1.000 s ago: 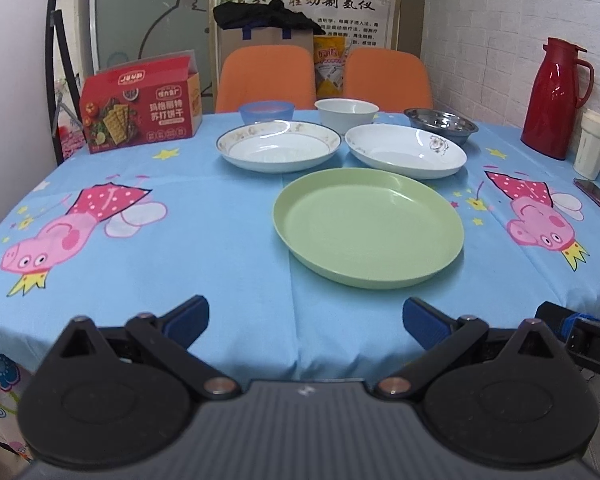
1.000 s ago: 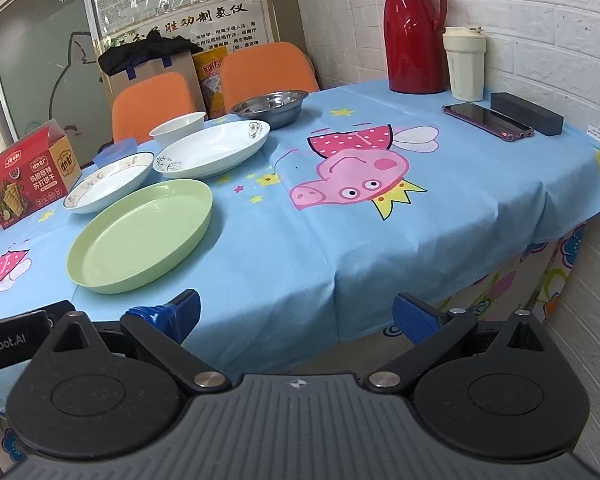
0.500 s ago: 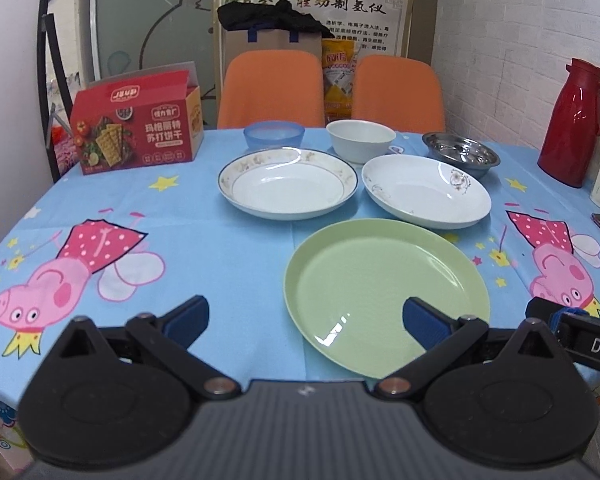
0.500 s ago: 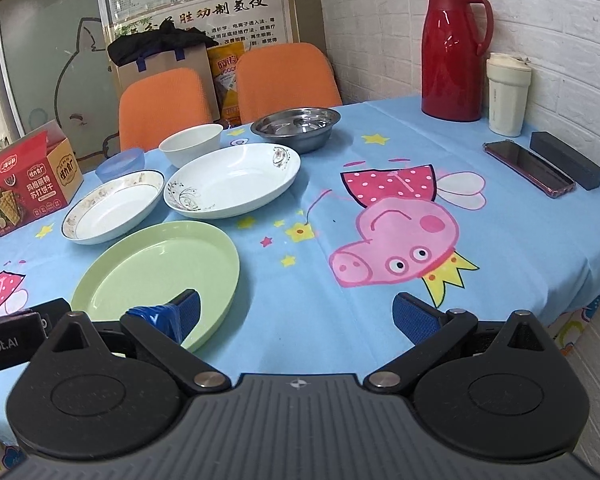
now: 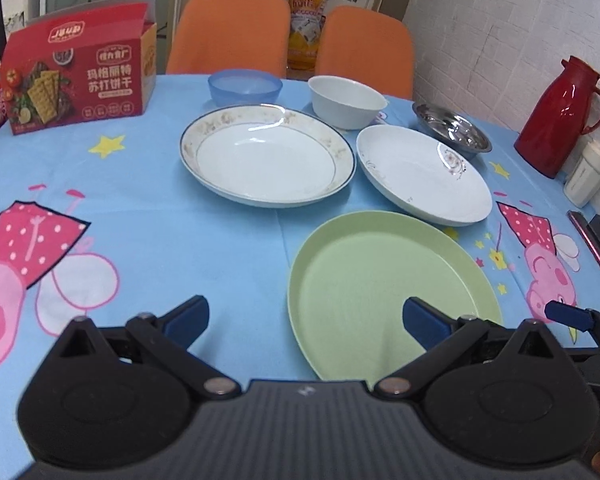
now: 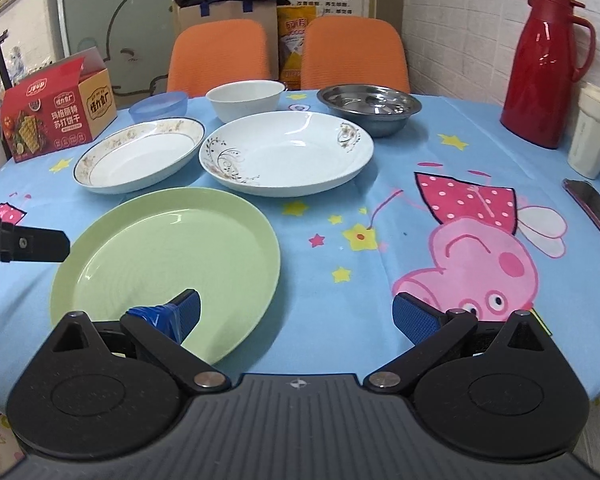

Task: Organize plates and bowls
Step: 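Move the left gripper forward to the rim of the light-green plate, then close the left gripper on the light-green plate rim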

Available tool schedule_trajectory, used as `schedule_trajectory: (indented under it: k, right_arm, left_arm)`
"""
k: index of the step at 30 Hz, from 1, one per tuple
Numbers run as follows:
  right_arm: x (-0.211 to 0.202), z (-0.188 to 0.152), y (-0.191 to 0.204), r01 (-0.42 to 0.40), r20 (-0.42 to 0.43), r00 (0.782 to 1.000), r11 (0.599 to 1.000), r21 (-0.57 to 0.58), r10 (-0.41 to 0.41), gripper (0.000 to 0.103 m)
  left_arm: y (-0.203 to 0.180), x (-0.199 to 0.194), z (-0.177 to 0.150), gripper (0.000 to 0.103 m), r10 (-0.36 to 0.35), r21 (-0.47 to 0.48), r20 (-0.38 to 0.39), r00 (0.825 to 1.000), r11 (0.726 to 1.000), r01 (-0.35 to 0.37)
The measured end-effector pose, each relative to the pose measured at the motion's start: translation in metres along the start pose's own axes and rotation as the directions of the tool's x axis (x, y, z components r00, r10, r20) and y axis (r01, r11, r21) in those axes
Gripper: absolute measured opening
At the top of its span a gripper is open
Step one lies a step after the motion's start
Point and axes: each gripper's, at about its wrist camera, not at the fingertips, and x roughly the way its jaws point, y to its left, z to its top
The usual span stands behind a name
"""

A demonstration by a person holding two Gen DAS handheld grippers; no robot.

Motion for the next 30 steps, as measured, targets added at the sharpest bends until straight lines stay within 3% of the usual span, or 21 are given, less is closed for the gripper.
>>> schedule_trajectory:
  k: [7, 9, 12, 16, 22, 25, 28, 30]
  right_arm:
    - [0.029, 0.009, 0.016, -0.07, -0.037, 0.997, 0.996, -0.05, 0.068, 0.09]
    - [0.035, 0.009, 0.019, -0.092, -0.059, 0.994, 0.994, -0.057, 0.089, 0.09]
    - [0.034, 0.006, 0.019, -0.115, -0.043, 0.993, 0.992, -0.061, 0.112, 0.091]
    - [0.031, -0.004, 0.014, -0.133, 0.027, 0.99, 0.988, -0.082, 0.136, 0.091]
    - [0.035, -0.001, 0.026, -0.161, 0.04, 0.985, 0.981, -0.105, 0.166, 0.09]
    - [0.037, 0.0, 0.03, -0.173, 0.048, 0.983, 0.979, -0.109, 0.179, 0.087]
    - [0.037, 0.001, 0.037, -0.16, 0.044, 0.985, 0.982, -0.1, 0.165, 0.086]
    - [0.035, 0.004, 0.04, -0.167, 0.033, 0.985, 0.983, -0.081, 0.17, 0.086]
  left_arm:
    - [-0.013, 0.036, 0.005, 0.102, 0.028, 0.063, -0.055, 0.998, 0.998, -0.025]
    - [-0.014, 0.045, 0.004, 0.097, 0.036, 0.074, -0.077, 0.996, 0.997, -0.03]
    - [-0.016, 0.046, 0.001, 0.085, 0.05, 0.098, -0.07, 0.996, 0.994, -0.043]
    - [-0.02, 0.045, -0.002, 0.084, 0.065, 0.115, -0.053, 0.996, 0.992, -0.058]
    - [-0.027, 0.047, -0.002, 0.081, 0.055, 0.13, -0.043, 0.998, 0.99, -0.049]
    - [-0.03, 0.044, -0.002, 0.066, 0.026, 0.14, -0.044, 0.999, 0.99, -0.02]
    - [-0.033, 0.043, 0.0, 0.062, 0.039, 0.129, -0.046, 0.998, 0.991, -0.033]
    - [-0.028, 0.037, 0.001, 0.054, 0.042, 0.105, -0.052, 0.998, 0.994, -0.036]
